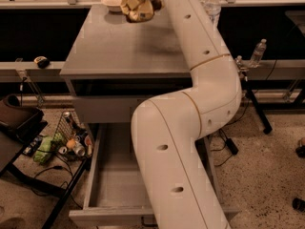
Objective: Place brown chip bag into middle drawer
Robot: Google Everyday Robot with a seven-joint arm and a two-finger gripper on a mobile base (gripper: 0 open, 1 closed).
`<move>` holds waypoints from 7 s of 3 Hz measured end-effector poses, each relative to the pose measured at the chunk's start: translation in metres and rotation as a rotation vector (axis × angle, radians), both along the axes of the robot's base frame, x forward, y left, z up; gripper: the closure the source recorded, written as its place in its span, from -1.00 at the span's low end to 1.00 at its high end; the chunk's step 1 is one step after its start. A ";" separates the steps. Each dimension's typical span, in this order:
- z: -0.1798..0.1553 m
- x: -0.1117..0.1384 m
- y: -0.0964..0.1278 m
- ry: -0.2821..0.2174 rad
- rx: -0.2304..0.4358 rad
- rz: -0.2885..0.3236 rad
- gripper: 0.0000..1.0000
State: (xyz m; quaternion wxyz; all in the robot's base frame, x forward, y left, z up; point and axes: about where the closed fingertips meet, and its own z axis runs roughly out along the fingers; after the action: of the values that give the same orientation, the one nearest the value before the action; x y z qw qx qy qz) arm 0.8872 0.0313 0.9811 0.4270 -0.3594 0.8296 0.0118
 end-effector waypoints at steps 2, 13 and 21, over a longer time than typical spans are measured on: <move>0.002 -0.064 -0.013 0.066 -0.085 0.065 1.00; 0.091 -0.287 -0.028 0.762 0.302 -0.117 1.00; -0.227 -0.400 -0.087 1.197 0.641 -0.202 1.00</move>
Offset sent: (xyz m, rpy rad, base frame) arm -0.2669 -0.0506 0.0261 -0.0780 -0.0282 0.0730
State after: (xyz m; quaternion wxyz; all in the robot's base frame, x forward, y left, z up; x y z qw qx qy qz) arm 0.4877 -0.0561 0.7543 -0.0206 -0.0679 0.9079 0.4132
